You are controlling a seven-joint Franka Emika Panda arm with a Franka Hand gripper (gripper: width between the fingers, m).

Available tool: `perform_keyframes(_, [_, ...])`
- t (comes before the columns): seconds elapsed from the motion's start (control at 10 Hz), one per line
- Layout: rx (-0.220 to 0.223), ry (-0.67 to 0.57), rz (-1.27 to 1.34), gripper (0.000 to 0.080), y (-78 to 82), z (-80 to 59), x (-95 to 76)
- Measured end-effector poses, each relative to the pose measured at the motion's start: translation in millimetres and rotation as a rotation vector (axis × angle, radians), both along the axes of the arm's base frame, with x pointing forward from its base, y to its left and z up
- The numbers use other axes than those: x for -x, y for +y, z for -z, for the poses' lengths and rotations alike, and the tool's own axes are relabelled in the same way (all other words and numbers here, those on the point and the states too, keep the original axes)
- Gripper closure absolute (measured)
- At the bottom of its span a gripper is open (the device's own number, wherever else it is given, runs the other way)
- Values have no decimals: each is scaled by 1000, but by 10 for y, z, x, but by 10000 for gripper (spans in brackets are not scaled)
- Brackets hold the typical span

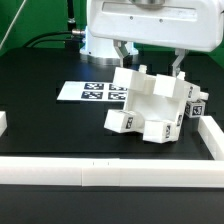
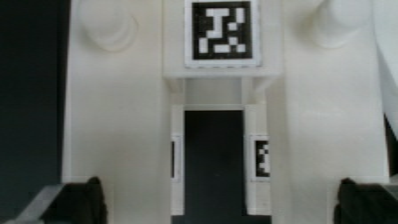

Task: Assemble chair

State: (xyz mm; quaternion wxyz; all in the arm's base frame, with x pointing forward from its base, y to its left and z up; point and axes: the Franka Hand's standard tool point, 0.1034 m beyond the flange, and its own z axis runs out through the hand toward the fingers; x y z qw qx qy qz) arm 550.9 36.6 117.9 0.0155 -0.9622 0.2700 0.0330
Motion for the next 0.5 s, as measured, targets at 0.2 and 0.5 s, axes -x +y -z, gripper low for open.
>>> perform_keyframes(0.2, [6, 1, -3, 150, -7, 48, -51])
perform_keyframes(0.5, [17, 0, -11, 150, -7, 142, -148])
